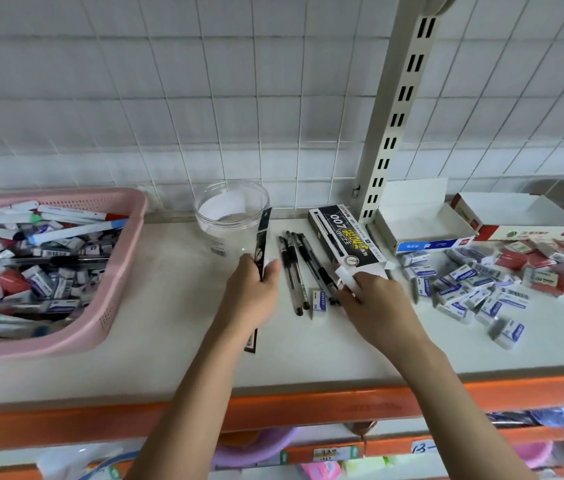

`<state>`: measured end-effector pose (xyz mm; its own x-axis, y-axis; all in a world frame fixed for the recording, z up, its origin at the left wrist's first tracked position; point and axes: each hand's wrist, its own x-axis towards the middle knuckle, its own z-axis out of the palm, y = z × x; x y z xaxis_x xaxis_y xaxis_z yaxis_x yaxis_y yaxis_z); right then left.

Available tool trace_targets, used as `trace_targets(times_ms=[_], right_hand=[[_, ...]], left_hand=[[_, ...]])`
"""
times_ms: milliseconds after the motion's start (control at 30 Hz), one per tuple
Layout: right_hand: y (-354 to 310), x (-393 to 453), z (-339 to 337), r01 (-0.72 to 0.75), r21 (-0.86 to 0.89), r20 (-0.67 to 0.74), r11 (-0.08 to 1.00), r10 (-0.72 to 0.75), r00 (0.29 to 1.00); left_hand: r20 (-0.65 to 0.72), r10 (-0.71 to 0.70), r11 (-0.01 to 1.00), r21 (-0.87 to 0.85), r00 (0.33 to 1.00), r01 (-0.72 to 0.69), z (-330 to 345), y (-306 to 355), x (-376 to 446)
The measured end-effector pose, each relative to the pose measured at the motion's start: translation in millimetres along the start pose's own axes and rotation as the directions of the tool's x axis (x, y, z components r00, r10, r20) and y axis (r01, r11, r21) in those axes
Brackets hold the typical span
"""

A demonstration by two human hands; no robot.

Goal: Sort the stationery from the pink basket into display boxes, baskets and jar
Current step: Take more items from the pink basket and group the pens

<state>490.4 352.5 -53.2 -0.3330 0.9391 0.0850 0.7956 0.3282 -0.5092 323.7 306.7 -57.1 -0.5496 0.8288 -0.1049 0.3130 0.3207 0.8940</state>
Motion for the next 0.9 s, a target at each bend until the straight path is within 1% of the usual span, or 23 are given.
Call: trace_targets(times_ms=[67, 167, 267, 333, 367, 400, 467, 500, 533, 633, 733, 800, 900], right_hand=[[-8, 1, 6, 0.004, 0.035, 0.081, 0.999, -0.007, 0.997], [-18, 5, 15, 0.027, 0.028, 0.212, 0.999, -0.032, 0.977], [-22, 9, 12, 0.031, 0.024, 0.266, 0.999, -0.036, 0.963], [-21, 11, 8, 0.031, 0.060, 0.274, 0.998, -0.046, 0.961], [-19, 11, 4, 0.027, 0.092, 0.269, 0.995, -0.051, 0.962], [-16, 11, 0, 0.025, 0.119, 0.259, 0.993, -0.056, 0.964], [-9, 9, -13, 0.031, 0.143, 0.225, 0.989, -0.063, 0.972], [-4, 7, -22, 0.040, 0.153, 0.199, 0.987, -0.070, 0.978], [2, 7, -32, 0.047, 0.170, 0.169, 0.984, -0.076, 0.983], [32, 8, -65, 0.040, 0.188, 0.064, 0.981, -0.053, 0.996], [81, 13, -101, 0.026, 0.207, -0.008, 0.978, -0.025, 1.000], [119, 23, -118, 0.017, 0.203, 0.010, 0.979, -0.019, 1.000], [164, 45, -131, 0.040, 0.206, 0.153, 0.978, -0.072, 0.986]], left_hand=[[-0.034, -0.005, 1.000, -0.009, 0.999, 0.005, -11, -8, -8], [-0.076, 0.040, 0.993, 0.114, 0.996, -0.031, -24, -16, -19], [-0.067, 0.038, 0.987, 0.160, 0.997, -0.027, -29, -16, -28], [-0.054, -0.032, 0.985, 0.168, 0.998, 0.040, -28, -10, -30], [-0.043, -0.093, 0.985, 0.143, 0.995, 0.099, -26, -5, -30], [-0.027, -0.158, 0.984, 0.080, 0.987, 0.160, -22, 0, -30], [-0.002, -0.217, 0.974, -0.072, 0.976, 0.216, -14, 12, -28], [0.000, -0.200, 0.975, -0.100, 0.980, 0.199, -8, 17, -28], [0.004, -0.150, 0.984, -0.097, 0.989, 0.150, -1, 23, -28], [0.048, 0.035, 0.995, -0.092, 0.998, -0.030, 28, 49, -35], [0.084, 0.083, 0.996, -0.023, 0.993, -0.082, 71, 79, -45], [0.101, 0.106, 0.993, 0.040, 0.989, -0.110, 106, 95, -50], [0.111, 0.087, 0.996, 0.026, 0.990, -0.090, 161, 118, -57]])
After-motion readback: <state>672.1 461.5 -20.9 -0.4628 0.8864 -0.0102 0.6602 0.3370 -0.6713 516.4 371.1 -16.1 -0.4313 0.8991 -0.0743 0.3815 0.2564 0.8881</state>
